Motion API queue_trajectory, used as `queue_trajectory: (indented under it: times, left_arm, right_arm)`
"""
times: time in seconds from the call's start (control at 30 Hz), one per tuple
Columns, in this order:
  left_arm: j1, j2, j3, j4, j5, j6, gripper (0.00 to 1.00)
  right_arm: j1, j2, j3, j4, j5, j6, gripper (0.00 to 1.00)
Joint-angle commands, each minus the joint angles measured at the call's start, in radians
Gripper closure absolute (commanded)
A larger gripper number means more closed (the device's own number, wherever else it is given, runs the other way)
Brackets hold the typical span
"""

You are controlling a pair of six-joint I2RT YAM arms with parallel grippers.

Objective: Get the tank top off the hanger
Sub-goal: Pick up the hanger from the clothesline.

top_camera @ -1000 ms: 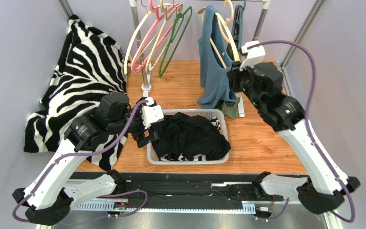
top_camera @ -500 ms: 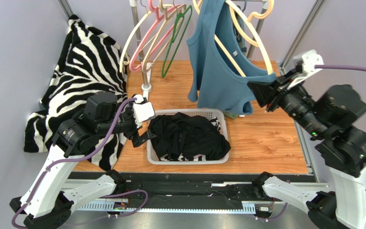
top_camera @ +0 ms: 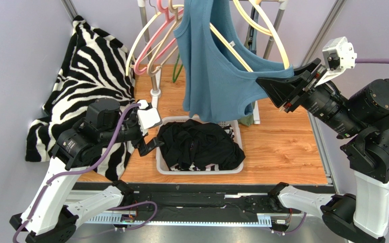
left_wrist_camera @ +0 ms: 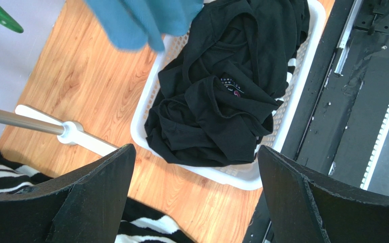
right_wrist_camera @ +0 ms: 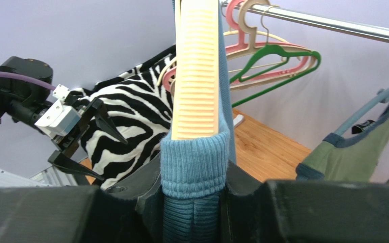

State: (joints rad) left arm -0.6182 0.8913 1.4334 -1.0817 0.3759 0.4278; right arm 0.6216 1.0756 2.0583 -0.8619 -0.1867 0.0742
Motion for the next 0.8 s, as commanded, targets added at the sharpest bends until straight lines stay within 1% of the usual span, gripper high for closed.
queue_trajectory:
  times: [0.0, 0.17, 0.3, 0.33, 0.4, 0.43, 0.5, 0.53, 0.6, 0.63, 0.77]
  left_arm:
    - [0.005, -0.015, 0.009, 0.020, 0.003, -0.011, 0.01]
    - [0.005, -0.028, 0.013, 0.019, -0.012, -0.006, 0.01]
    - [0.005, -0.049, 0.030, -0.015, -0.046, 0.038, 0.01]
    - [0.005, -0.054, 0.051, -0.029, -0.055, 0.052, 0.01]
    - [0.006, -0.049, 0.087, -0.082, -0.068, 0.078, 0.01]
    - [0.005, -0.052, 0.117, -0.099, -0.066, 0.087, 0.01]
    - [0.006, -0.061, 0.146, -0.119, -0.061, 0.111, 0.01]
    - [0.005, -0.069, 0.185, -0.124, -0.055, 0.118, 0.01]
    - [0.005, -0.066, 0.231, -0.147, -0.022, 0.134, 0.01]
    - [0.005, -0.065, 0.272, -0.153, -0.006, 0.138, 0.01]
    - [0.005, -0.071, 0.314, -0.159, 0.093, 0.176, 0.01]
  right_arm:
    - [0.009, -0.026, -0.004, 0.114, -0.085, 0.022, 1.00]
    - [0.007, -0.081, -0.099, 0.028, -0.128, -0.017, 1.00]
    - [0.007, -0.153, -0.252, -0.077, -0.140, -0.086, 1.00]
    - [0.007, -0.170, -0.327, -0.084, -0.152, -0.106, 1.00]
    - [0.006, -0.226, -0.395, -0.083, -0.187, -0.129, 1.00]
    - [0.007, -0.249, -0.471, -0.074, -0.230, -0.135, 1.00]
    - [0.006, -0.310, -0.538, -0.039, -0.269, -0.155, 1.00]
    - [0.007, -0.327, -0.587, -0.031, -0.311, -0.168, 1.00]
    - [0.007, -0.364, -0.627, -0.014, -0.344, -0.194, 1.00]
    - [0.007, -0.367, -0.636, -0.017, -0.367, -0.201, 1.00]
    - [0.007, -0.364, -0.649, -0.077, -0.408, -0.281, 1.00]
